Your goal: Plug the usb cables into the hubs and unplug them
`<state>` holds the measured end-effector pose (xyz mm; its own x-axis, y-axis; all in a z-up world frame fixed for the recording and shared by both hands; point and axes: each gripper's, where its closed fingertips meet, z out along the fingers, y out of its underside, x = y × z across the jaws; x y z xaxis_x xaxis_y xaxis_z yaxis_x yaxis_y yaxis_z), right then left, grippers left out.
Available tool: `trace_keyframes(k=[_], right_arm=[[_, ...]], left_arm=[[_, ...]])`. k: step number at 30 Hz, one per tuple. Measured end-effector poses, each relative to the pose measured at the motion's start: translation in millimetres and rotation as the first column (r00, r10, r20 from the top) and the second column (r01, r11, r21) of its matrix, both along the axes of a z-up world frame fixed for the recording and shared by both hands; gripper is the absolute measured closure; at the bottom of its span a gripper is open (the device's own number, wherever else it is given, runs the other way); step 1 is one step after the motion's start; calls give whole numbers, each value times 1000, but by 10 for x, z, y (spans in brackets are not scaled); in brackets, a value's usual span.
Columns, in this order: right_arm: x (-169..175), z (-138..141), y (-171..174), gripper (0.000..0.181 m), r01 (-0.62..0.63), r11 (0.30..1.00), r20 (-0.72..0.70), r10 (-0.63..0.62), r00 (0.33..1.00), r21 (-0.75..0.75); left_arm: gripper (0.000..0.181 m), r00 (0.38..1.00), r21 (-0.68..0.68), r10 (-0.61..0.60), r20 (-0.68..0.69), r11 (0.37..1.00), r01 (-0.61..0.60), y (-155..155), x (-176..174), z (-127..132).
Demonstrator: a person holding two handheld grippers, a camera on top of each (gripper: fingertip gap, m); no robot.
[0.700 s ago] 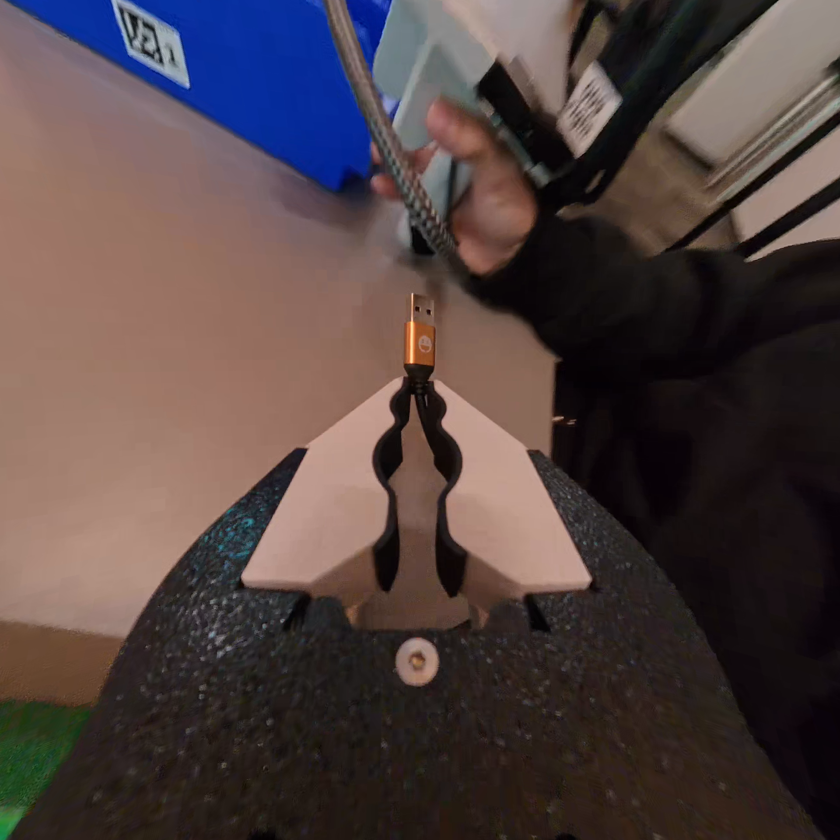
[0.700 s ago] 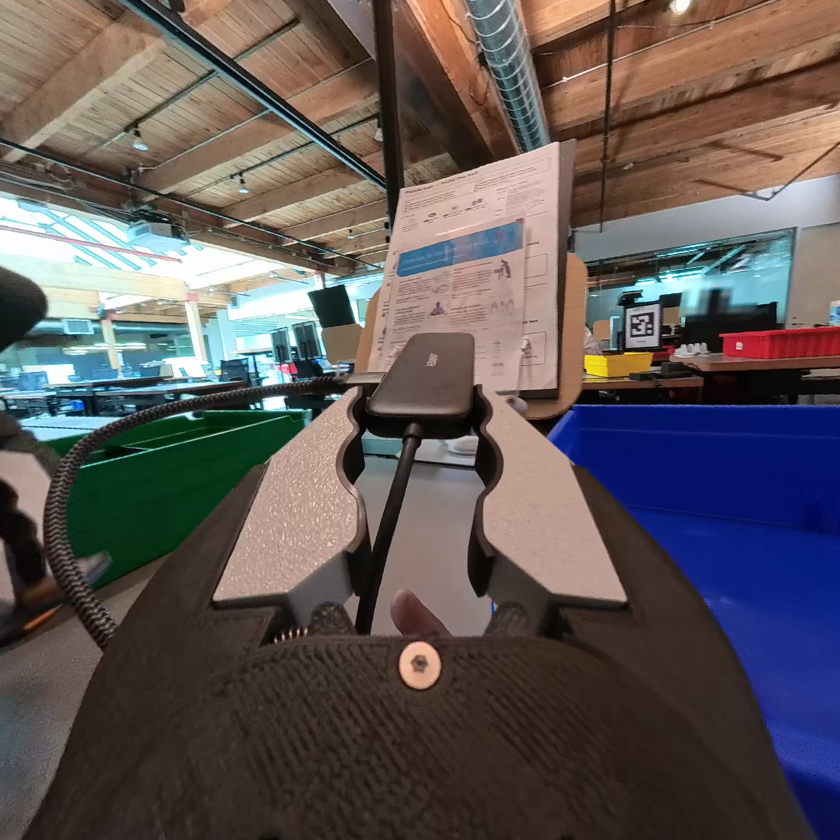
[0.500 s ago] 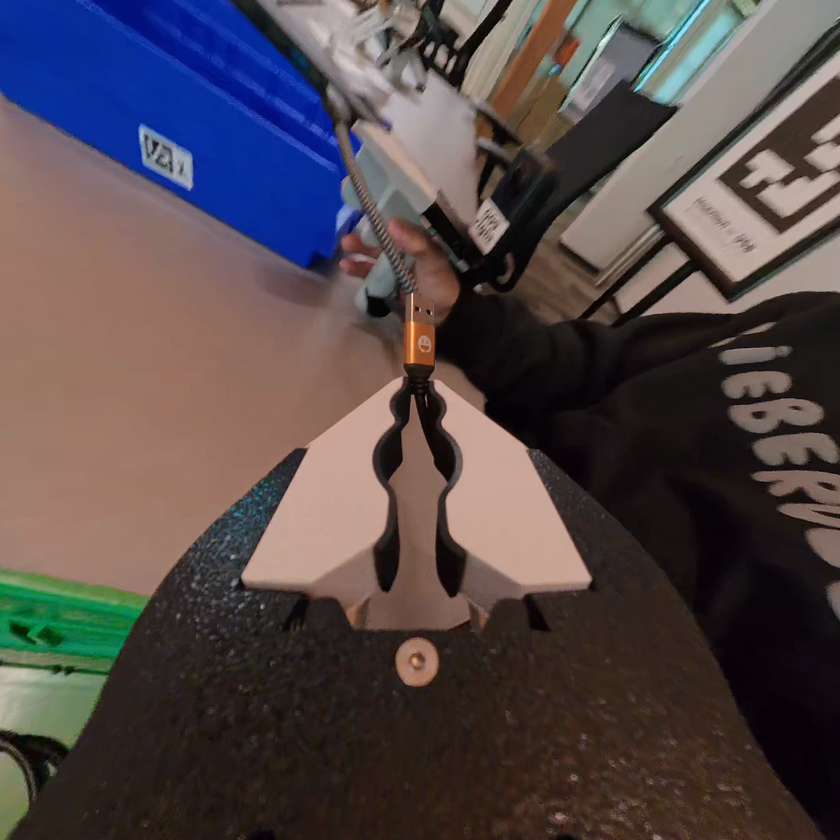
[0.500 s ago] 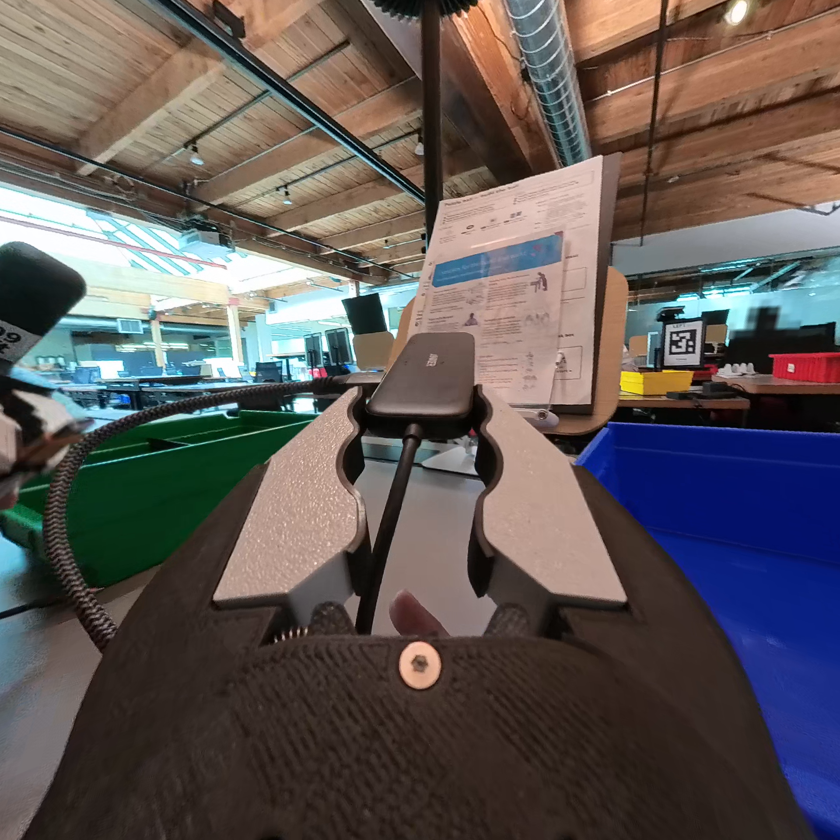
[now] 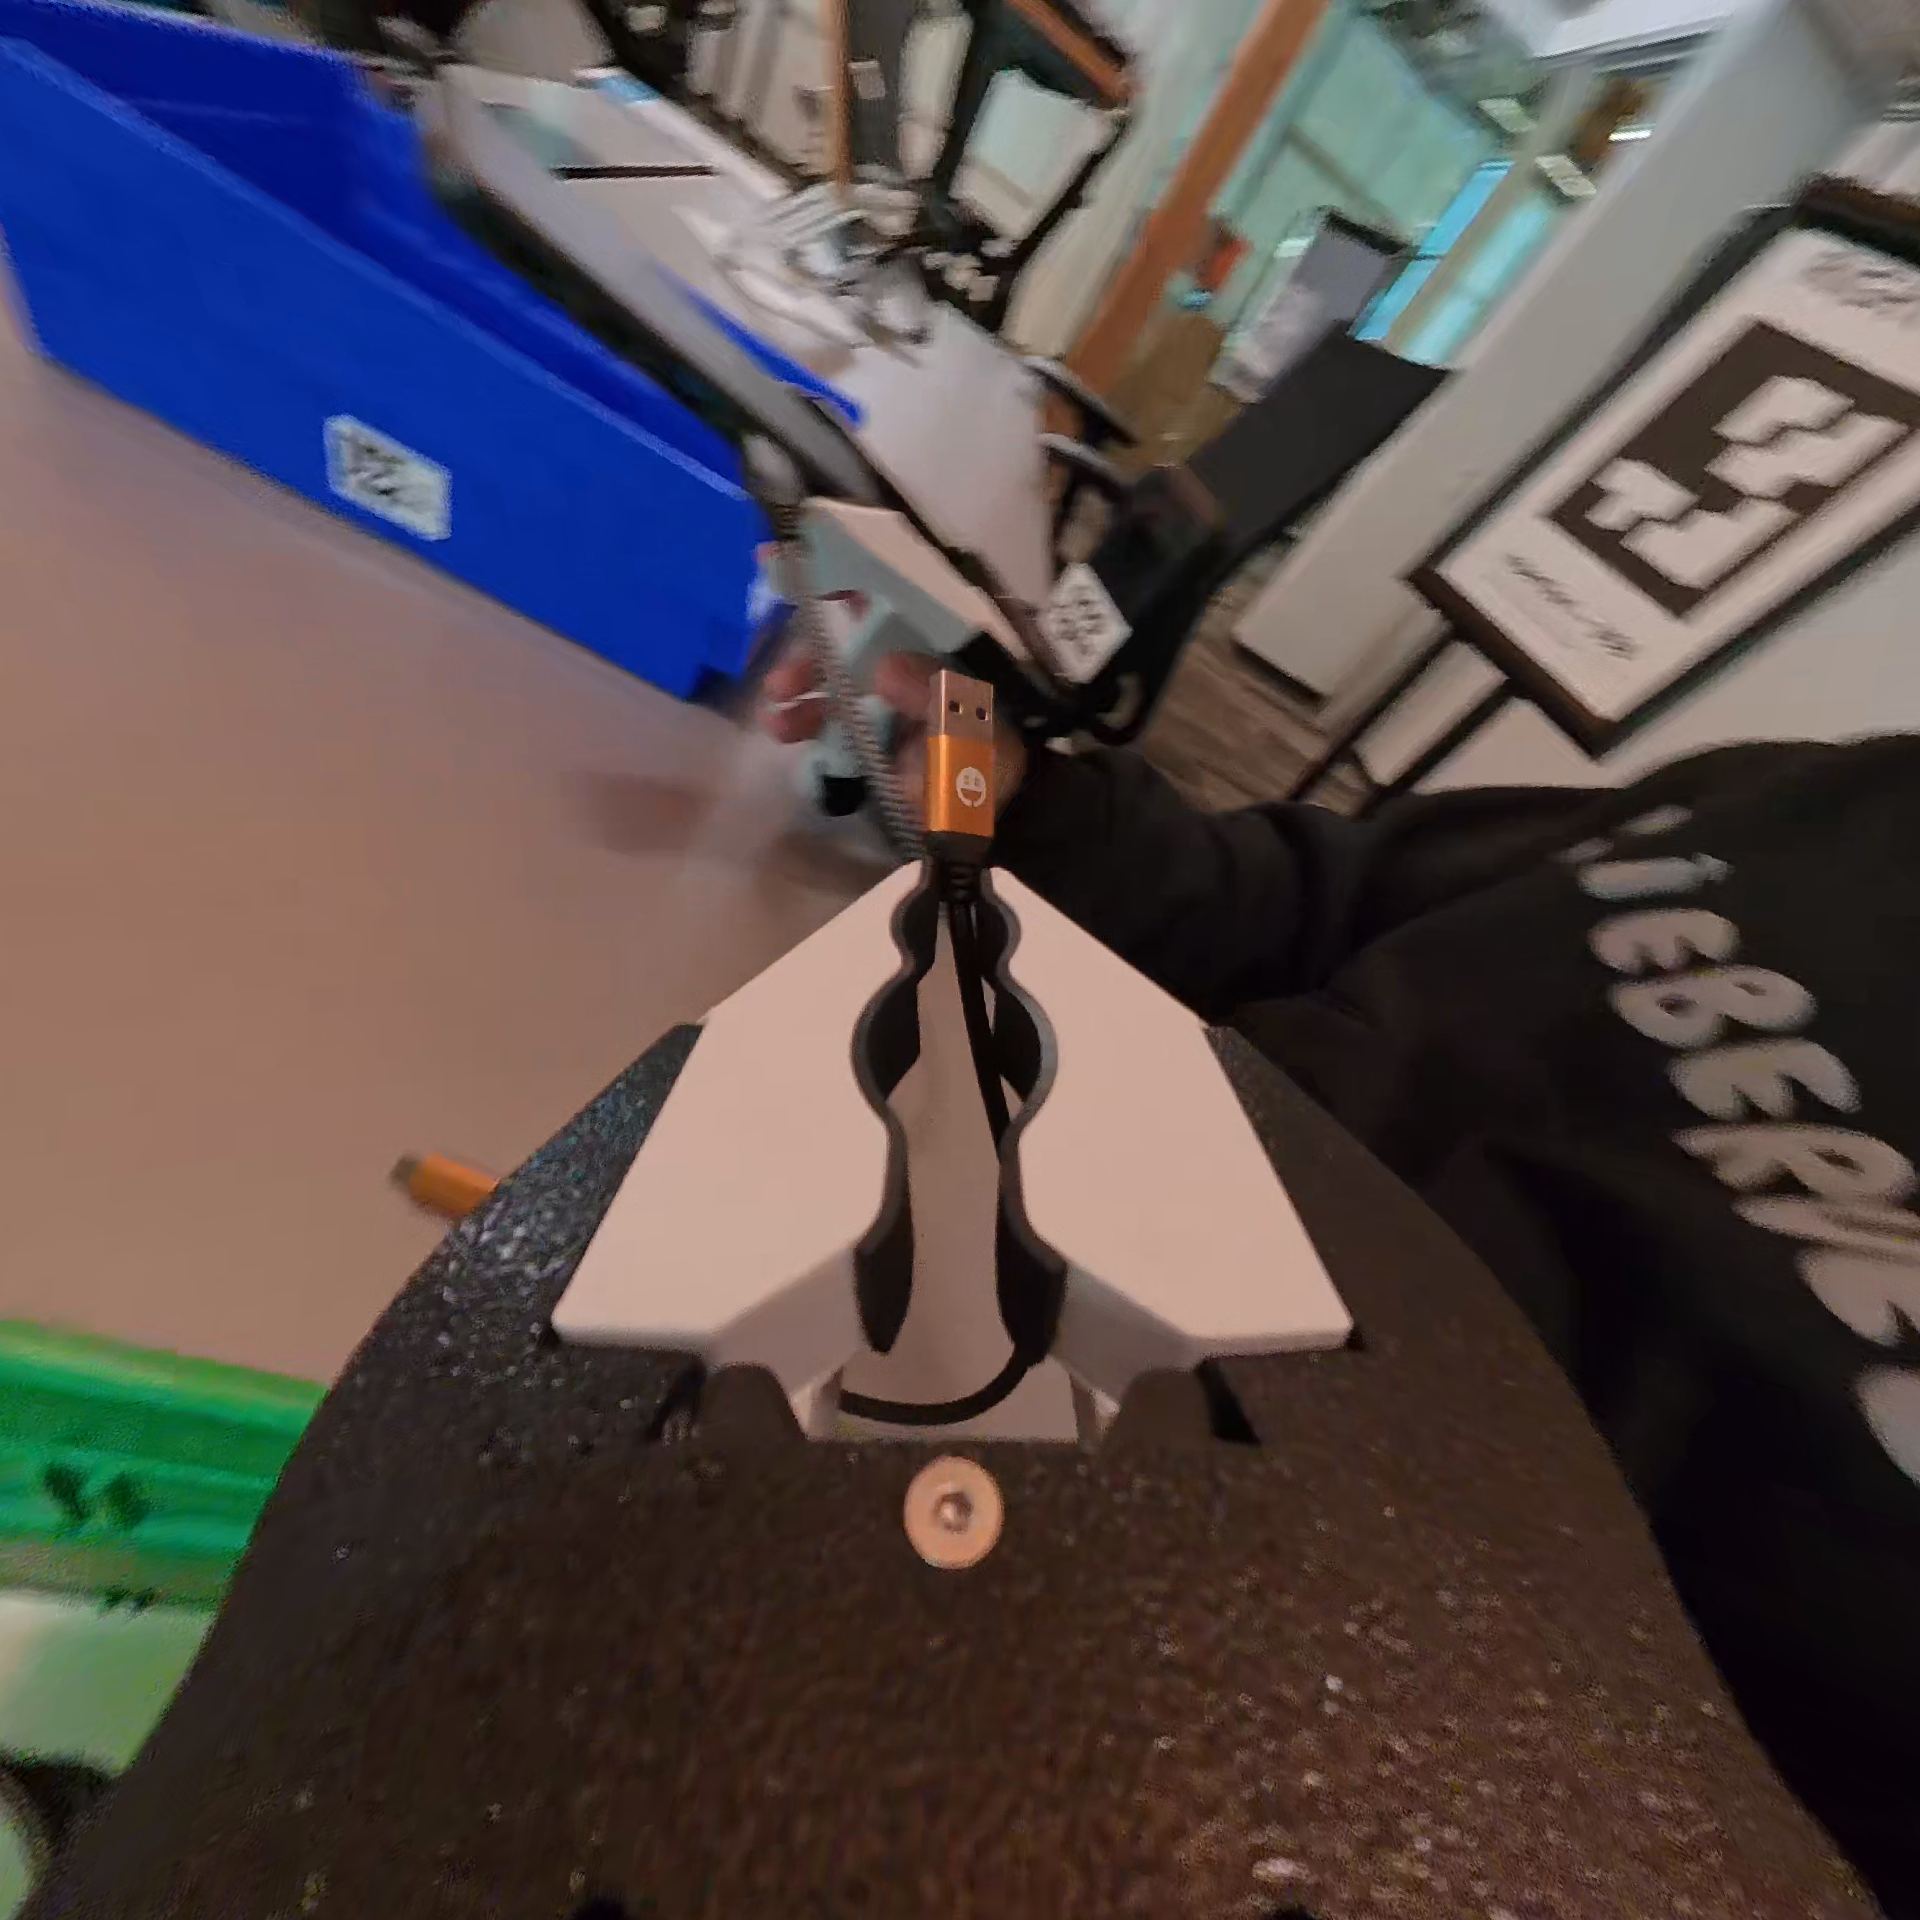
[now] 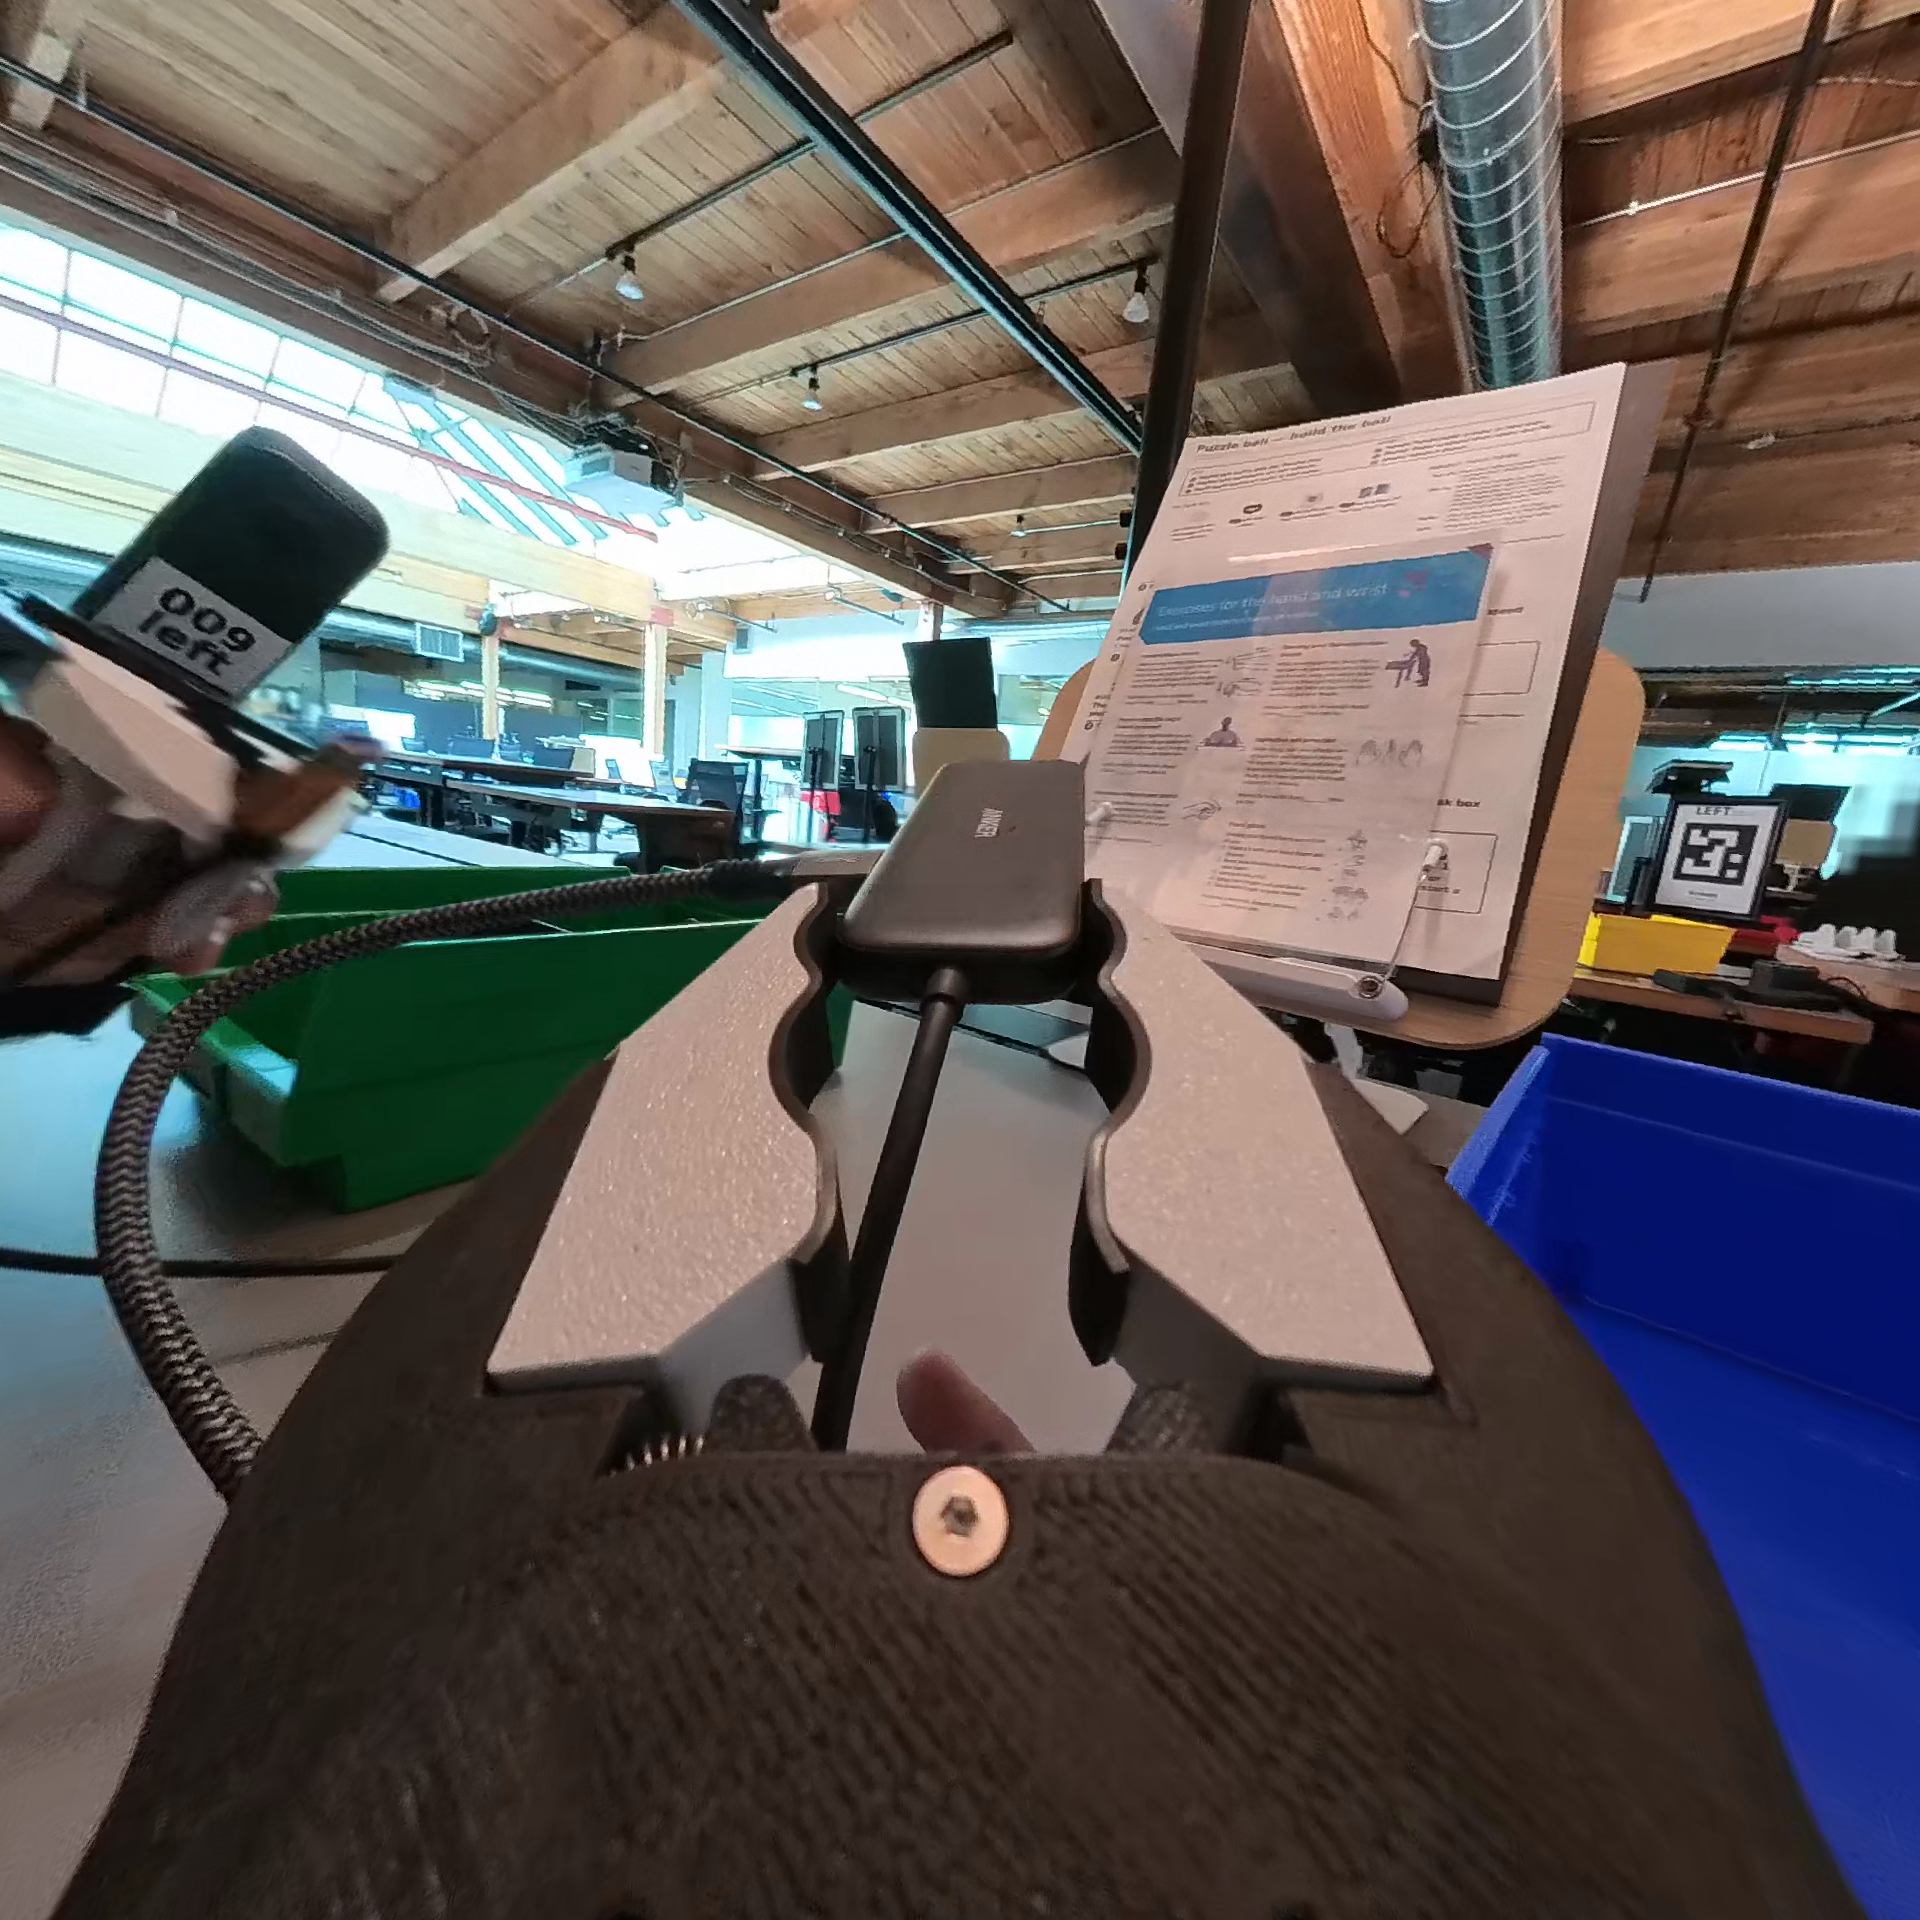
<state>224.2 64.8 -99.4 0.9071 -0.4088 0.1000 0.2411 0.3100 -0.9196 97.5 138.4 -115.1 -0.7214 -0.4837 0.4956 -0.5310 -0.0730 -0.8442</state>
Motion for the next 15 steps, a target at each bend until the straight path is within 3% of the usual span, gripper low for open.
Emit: trace_keyframes(k=[3, 6, 15], right_arm=[[-30, -35, 43, 136, -41, 999, -22, 41, 999, -13], [-121, -85, 132, 136, -102, 994, -35, 100, 994, -43], [-543, -268, 437, 136, -271, 943, 9, 278, 961, -192]], left_arm=[[177, 987, 93, 155, -45, 984, -150, 35, 187, -89], [176, 968, 167, 237, -83, 961, -221, 25, 279, -192], [176, 951, 190, 242, -193, 960, -205, 25, 346, -462]])
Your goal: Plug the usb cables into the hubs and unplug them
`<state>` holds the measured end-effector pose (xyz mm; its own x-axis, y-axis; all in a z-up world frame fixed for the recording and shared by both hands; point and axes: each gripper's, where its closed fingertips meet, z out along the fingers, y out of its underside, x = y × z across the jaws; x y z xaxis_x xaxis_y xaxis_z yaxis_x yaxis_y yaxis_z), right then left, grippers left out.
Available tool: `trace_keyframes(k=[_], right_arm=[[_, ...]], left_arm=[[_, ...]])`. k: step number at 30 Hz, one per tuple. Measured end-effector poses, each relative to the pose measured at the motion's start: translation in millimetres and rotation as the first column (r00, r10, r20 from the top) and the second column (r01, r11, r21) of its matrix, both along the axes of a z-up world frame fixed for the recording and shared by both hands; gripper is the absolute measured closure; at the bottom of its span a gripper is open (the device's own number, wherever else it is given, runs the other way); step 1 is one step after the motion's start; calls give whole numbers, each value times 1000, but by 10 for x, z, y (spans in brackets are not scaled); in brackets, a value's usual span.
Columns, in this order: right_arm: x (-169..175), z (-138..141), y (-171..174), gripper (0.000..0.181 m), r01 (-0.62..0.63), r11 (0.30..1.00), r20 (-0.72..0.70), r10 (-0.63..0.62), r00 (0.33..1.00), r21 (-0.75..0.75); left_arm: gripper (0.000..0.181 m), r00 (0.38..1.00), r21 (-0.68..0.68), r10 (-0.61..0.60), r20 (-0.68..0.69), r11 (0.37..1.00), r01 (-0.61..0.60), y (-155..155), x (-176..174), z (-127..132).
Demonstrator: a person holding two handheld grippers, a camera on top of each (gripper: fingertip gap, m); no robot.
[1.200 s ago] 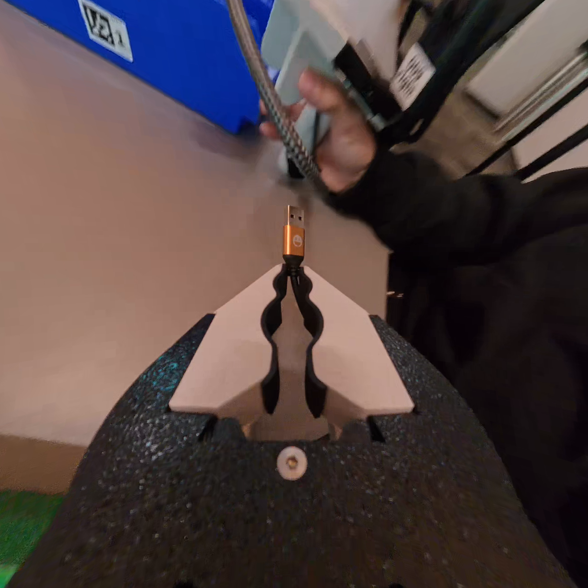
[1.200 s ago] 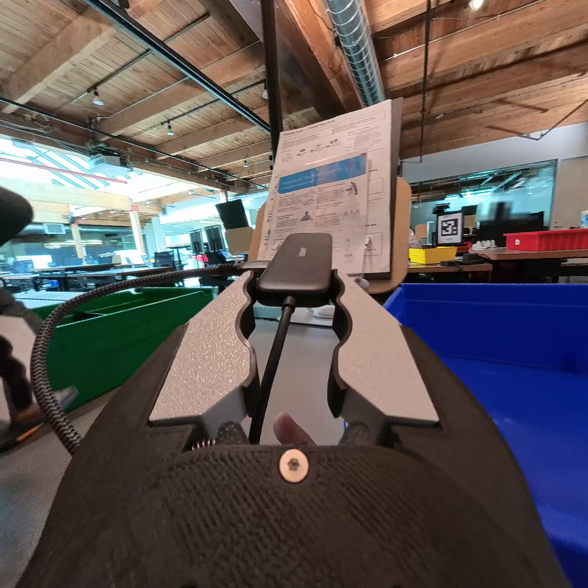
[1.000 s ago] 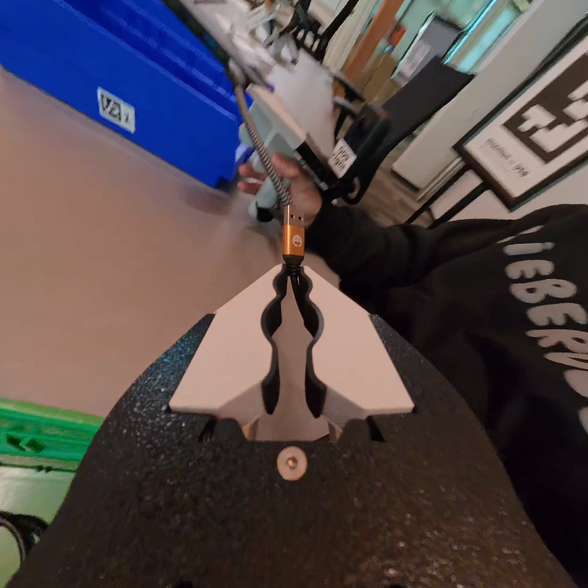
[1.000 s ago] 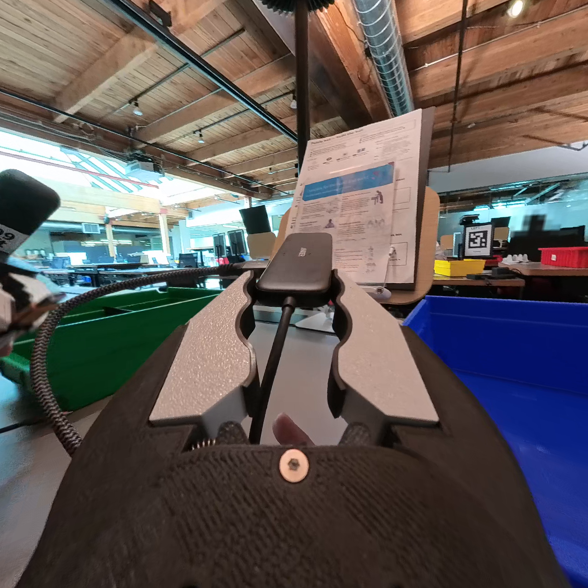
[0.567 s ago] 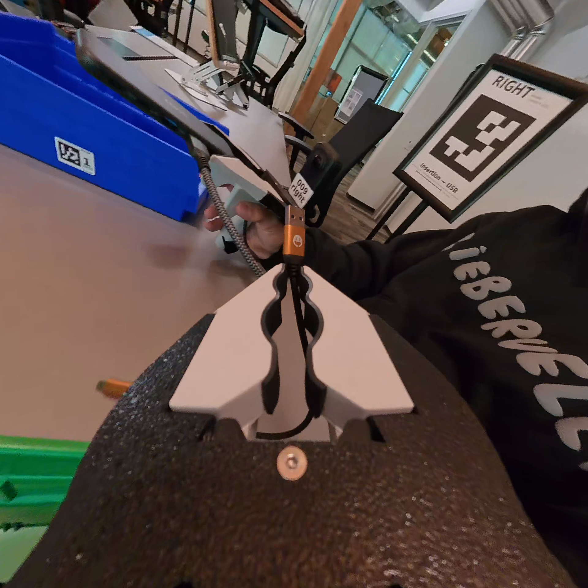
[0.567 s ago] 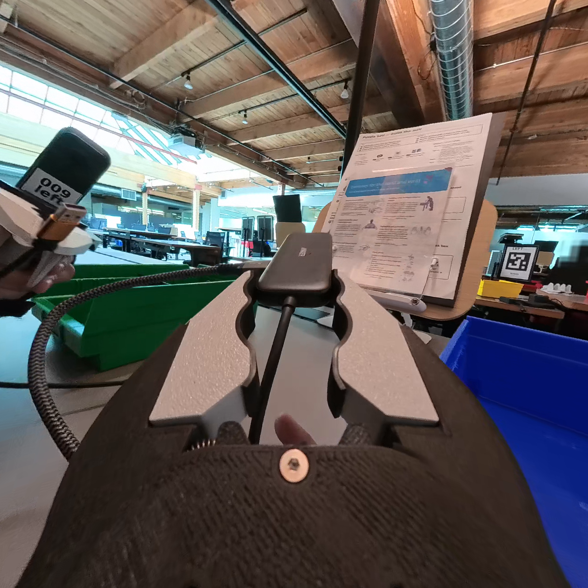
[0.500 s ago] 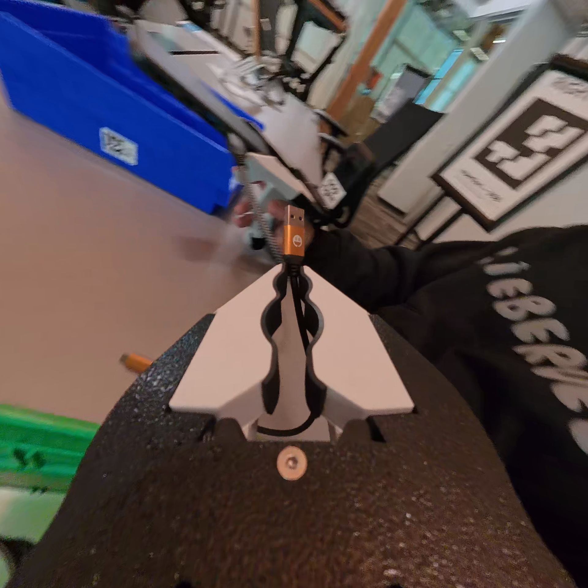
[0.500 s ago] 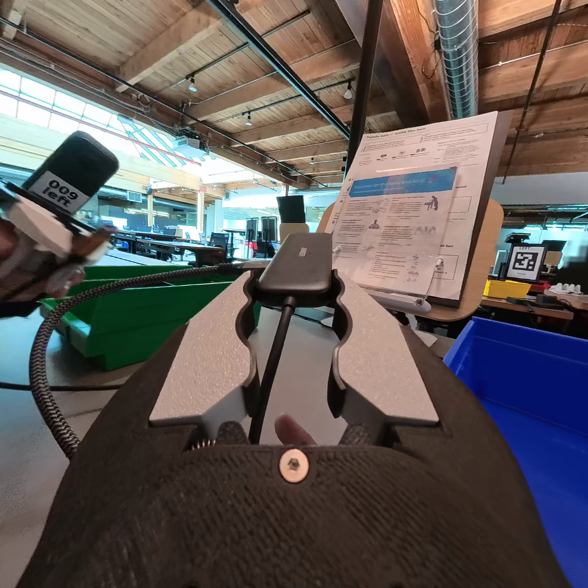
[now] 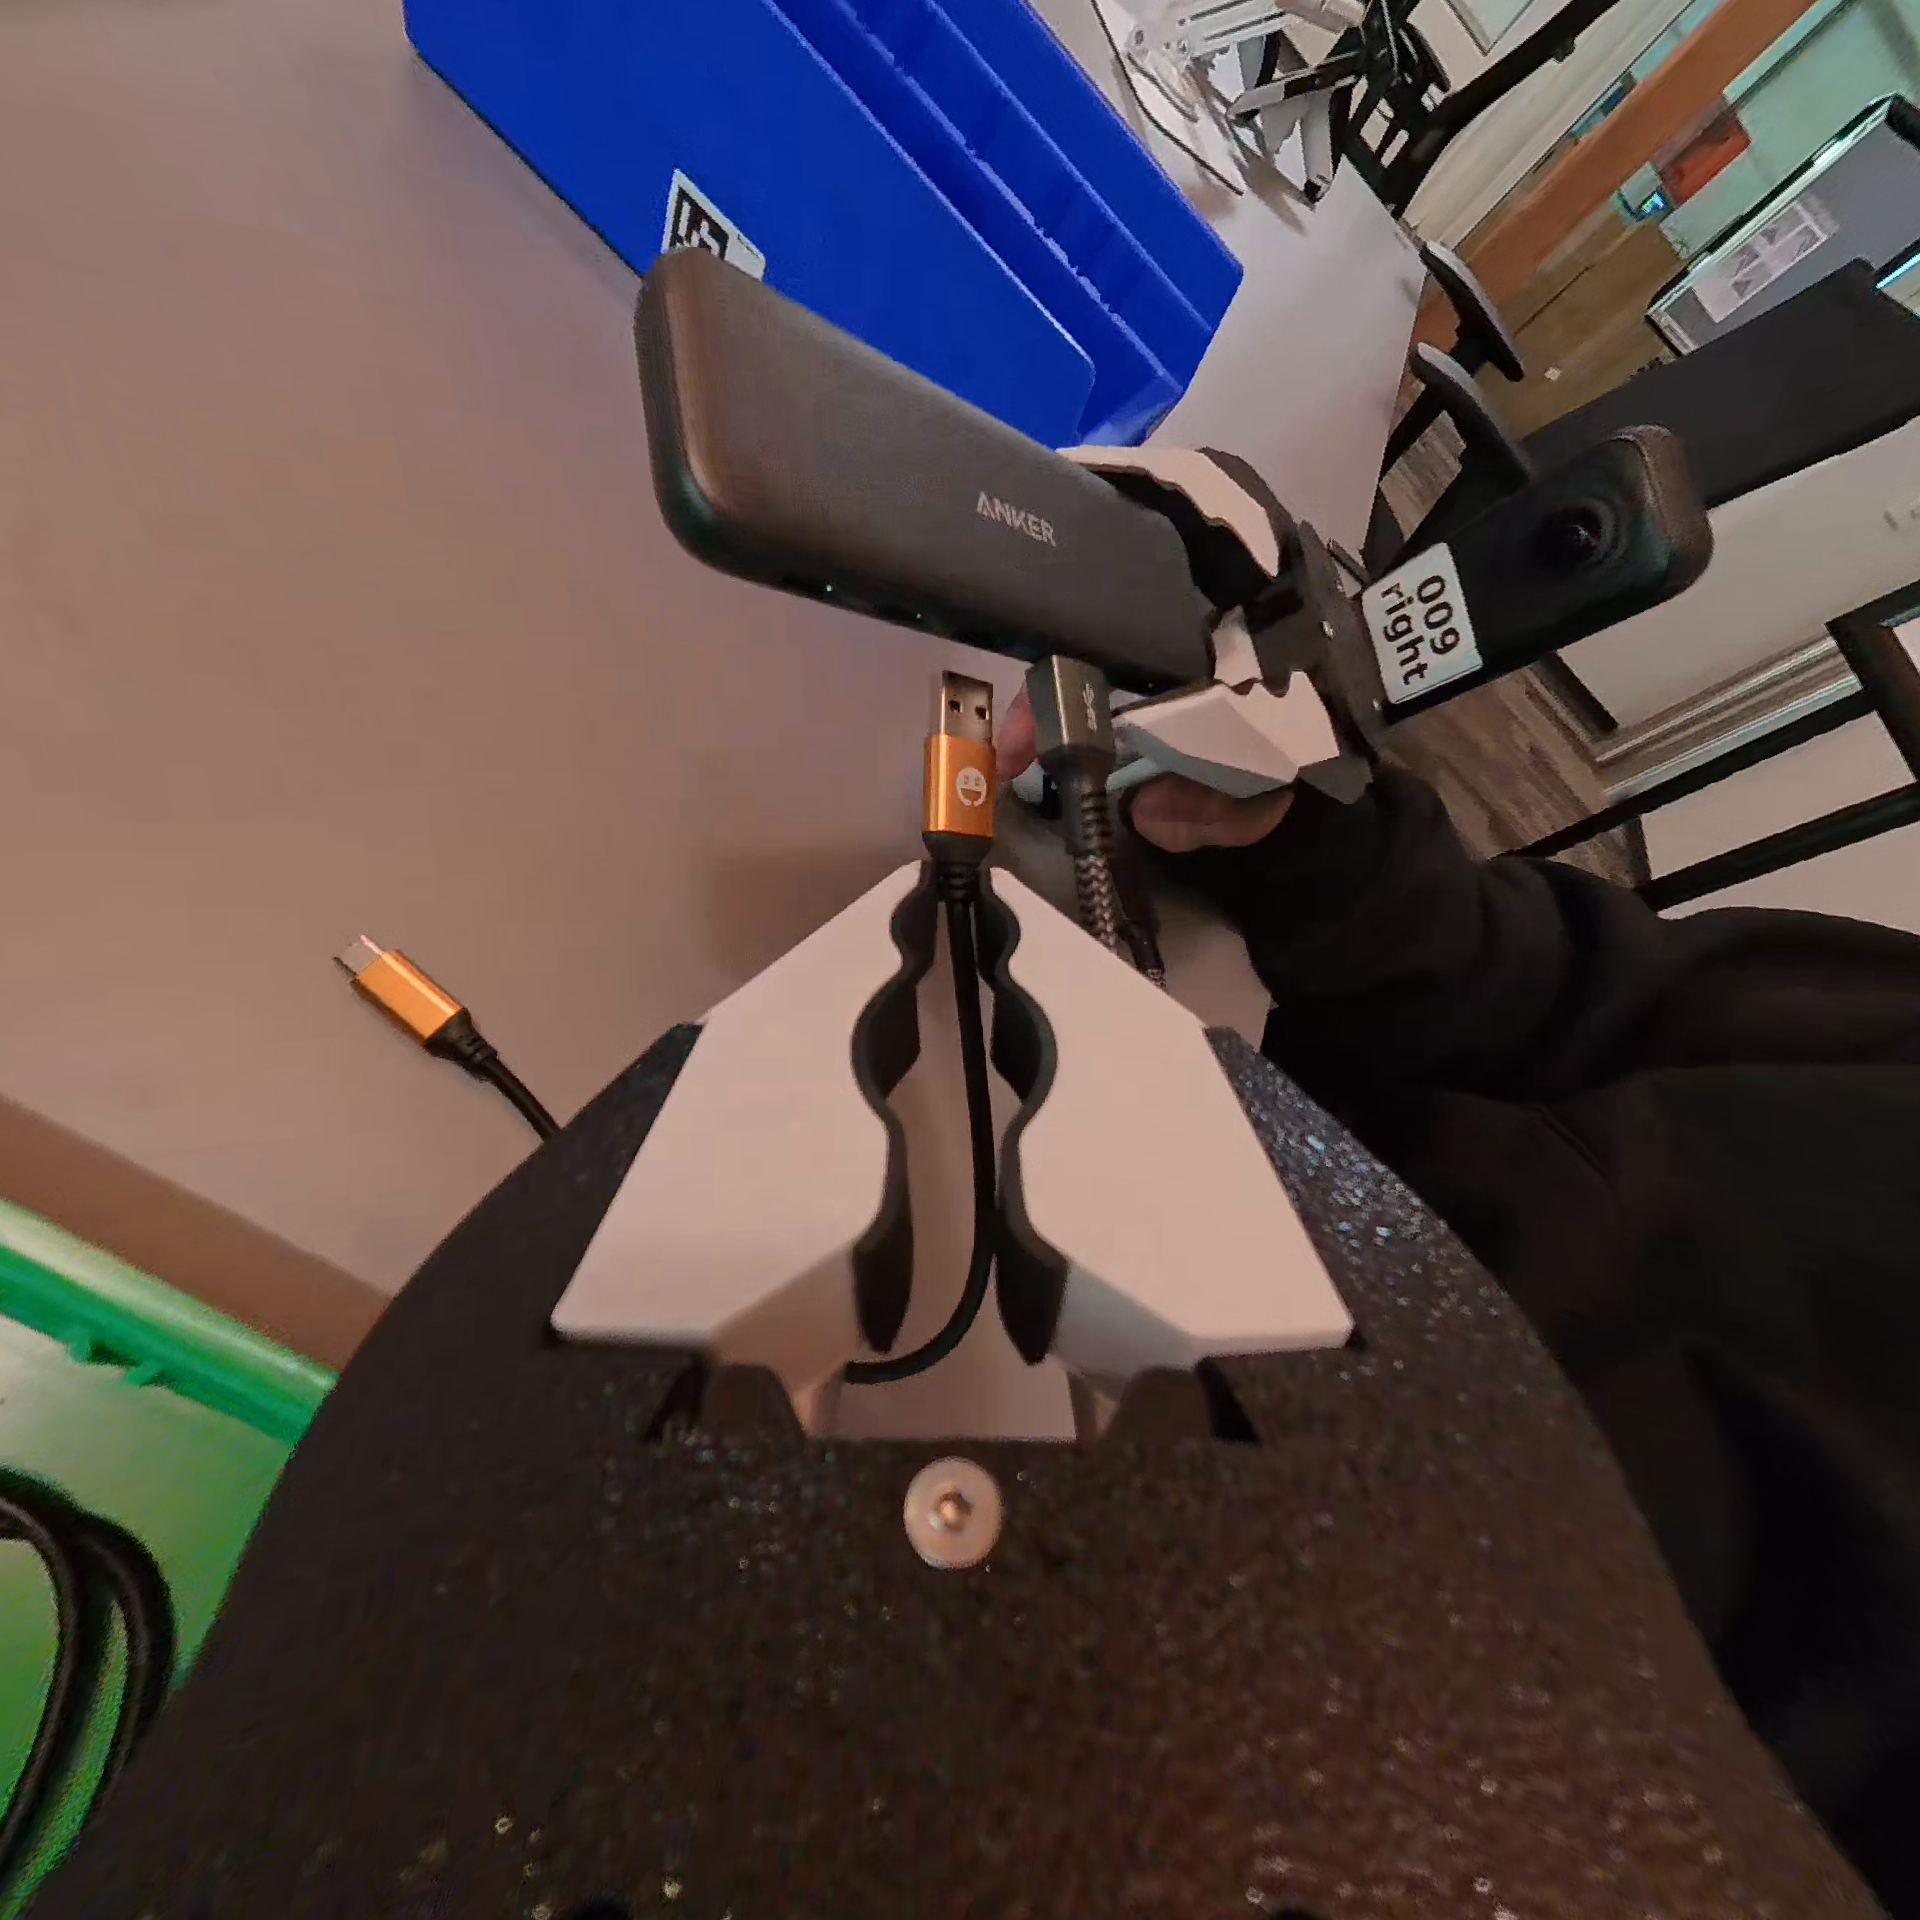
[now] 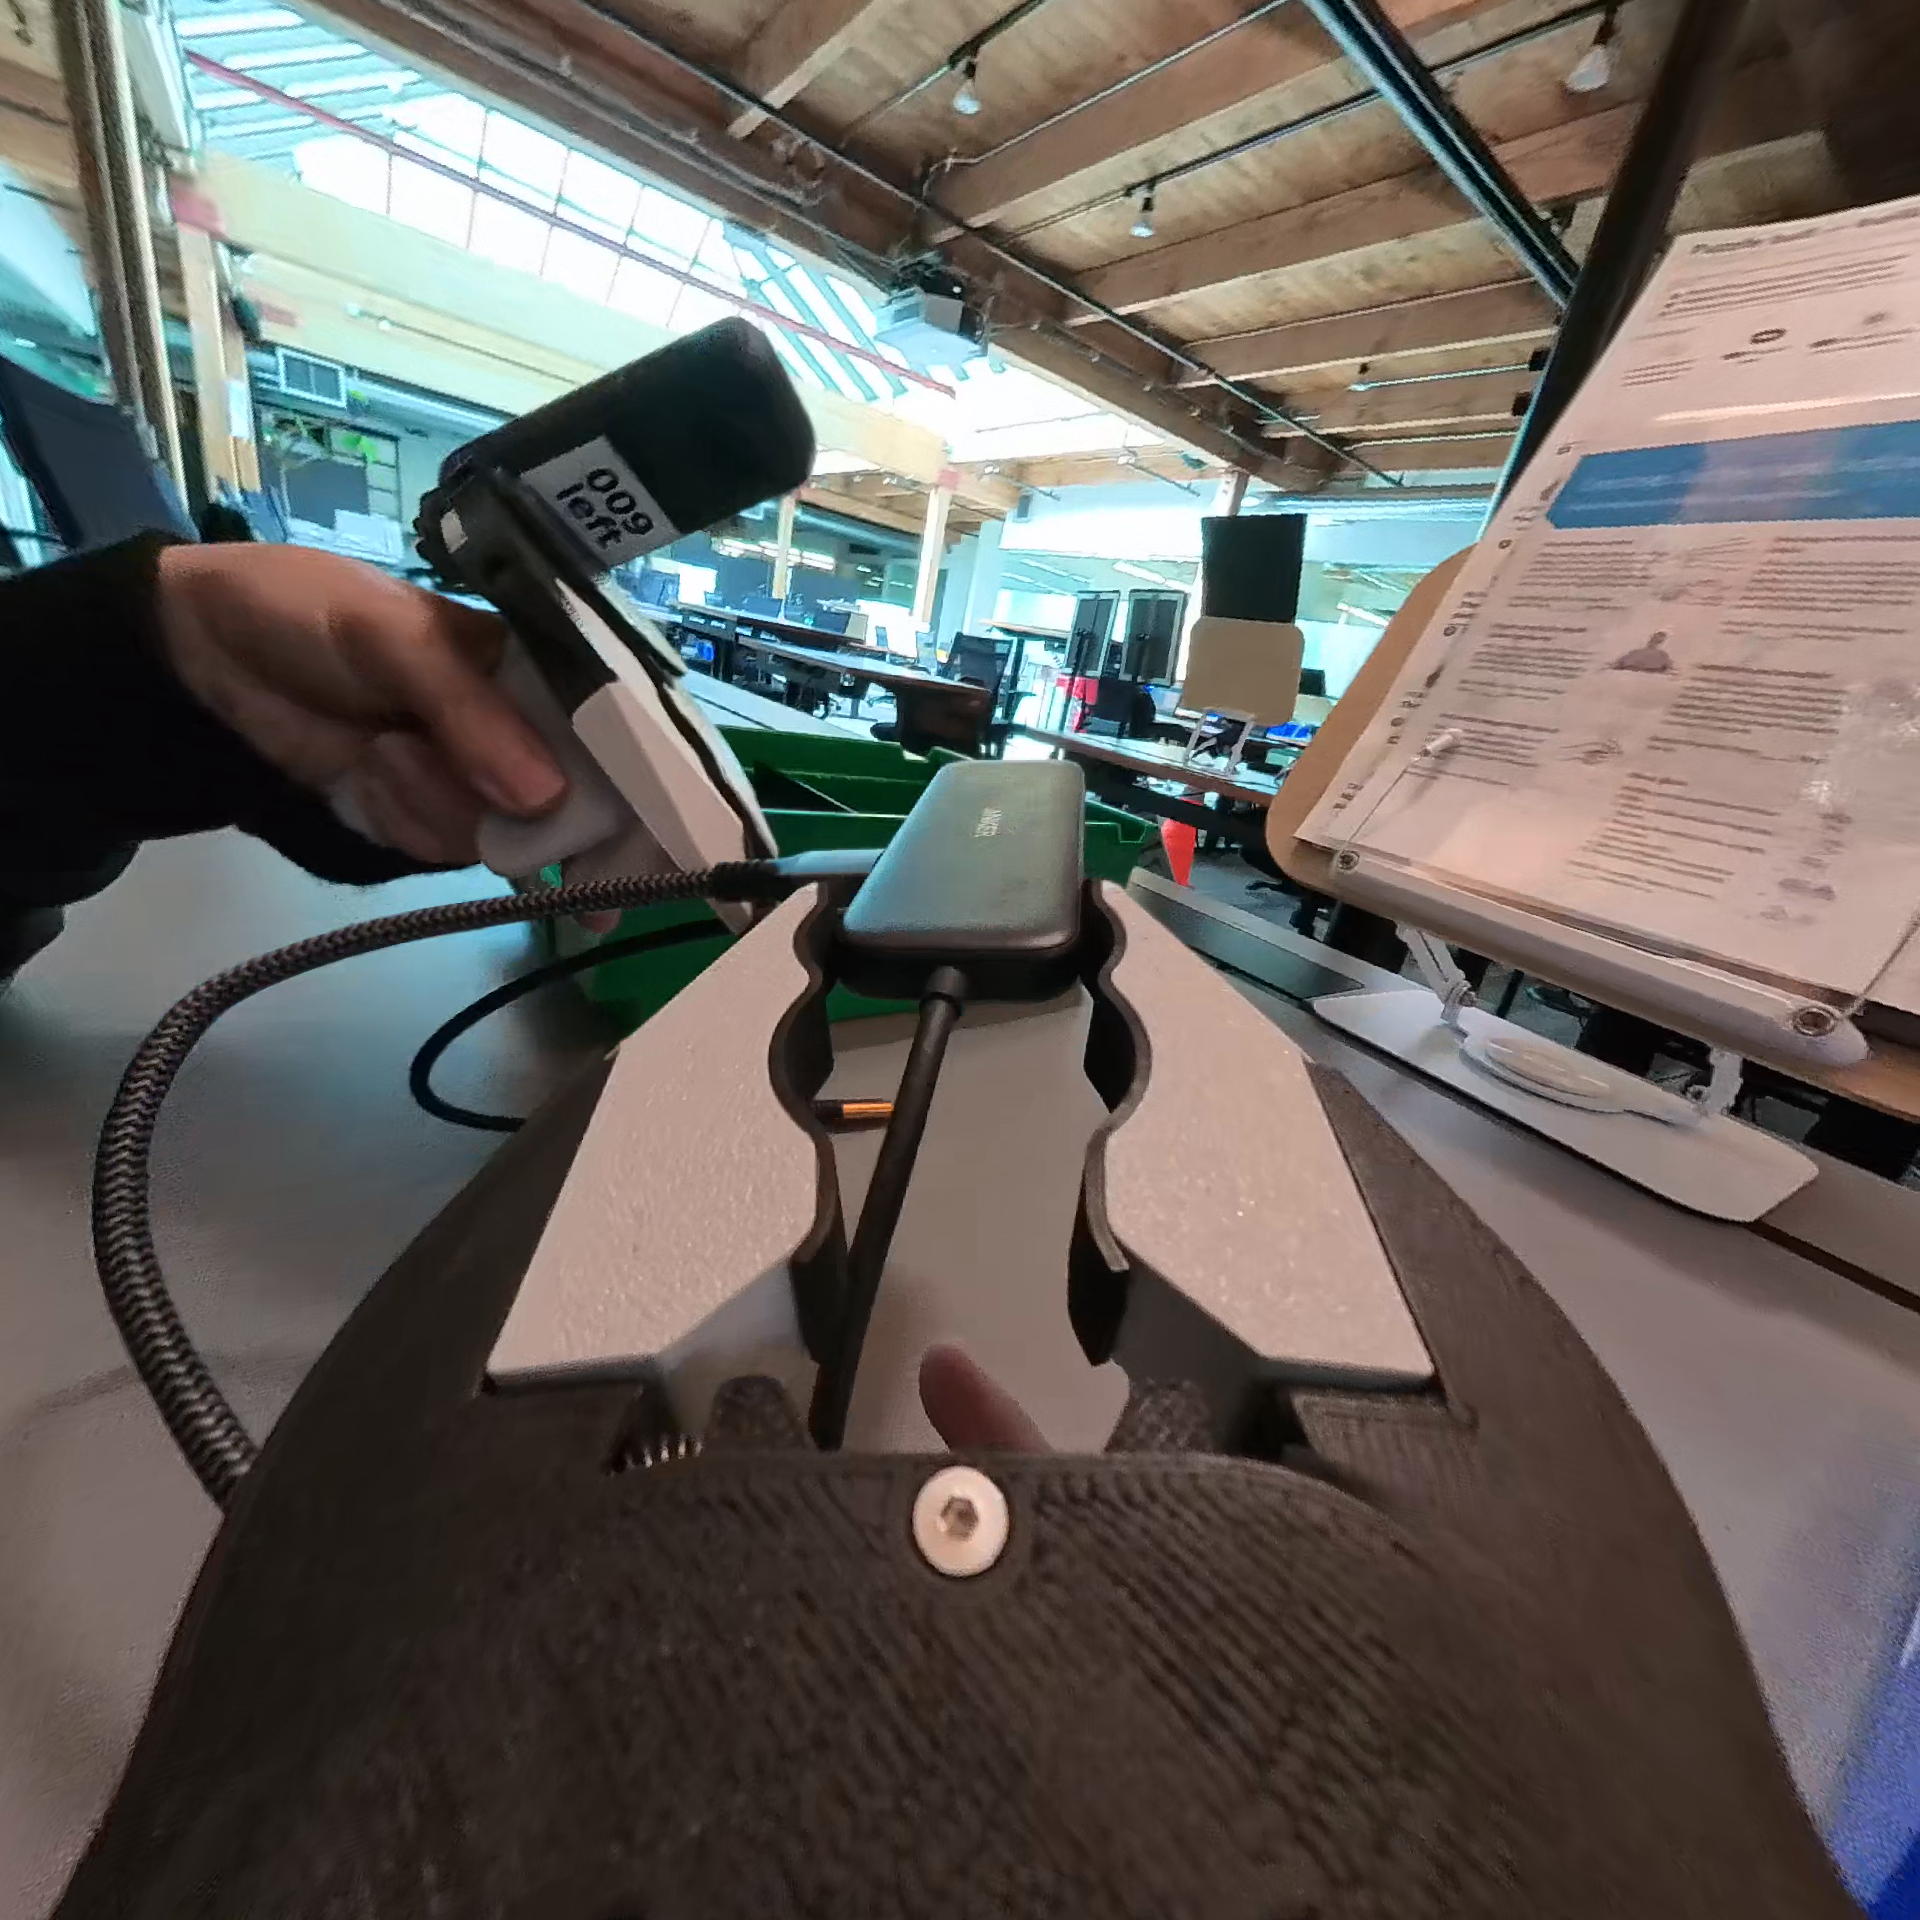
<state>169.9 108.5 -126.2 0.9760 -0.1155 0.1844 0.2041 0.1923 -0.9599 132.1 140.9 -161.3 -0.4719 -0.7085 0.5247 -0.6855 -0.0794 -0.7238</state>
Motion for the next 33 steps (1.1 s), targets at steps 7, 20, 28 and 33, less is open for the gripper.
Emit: trace_keyframes(k=[7, 20, 28, 33], right_arm=[[-33, -12, 9, 136, -10, 1000, 15, 10, 1000, -9], [-29, -27, 19, 136, 19, 1000, 37, -19, 999, -21], [-10, -49, 30, 136, 52, 998, 68, -50, 996, -37], [10, -31, 13, 136, 61, 998, 65, -59, 996, -25]], left_arm=[[176, 1000, 9, 3, 26, 1000, -4, 68, -38, 102], [177, 999, 76, 32, 38, 996, -35, 72, -24, 109], [177, 997, 156, 70, 43, 985, -76, 82, 25, 47], [176, 996, 130, 75, 52, 988, -82, 59, 27, 94]])
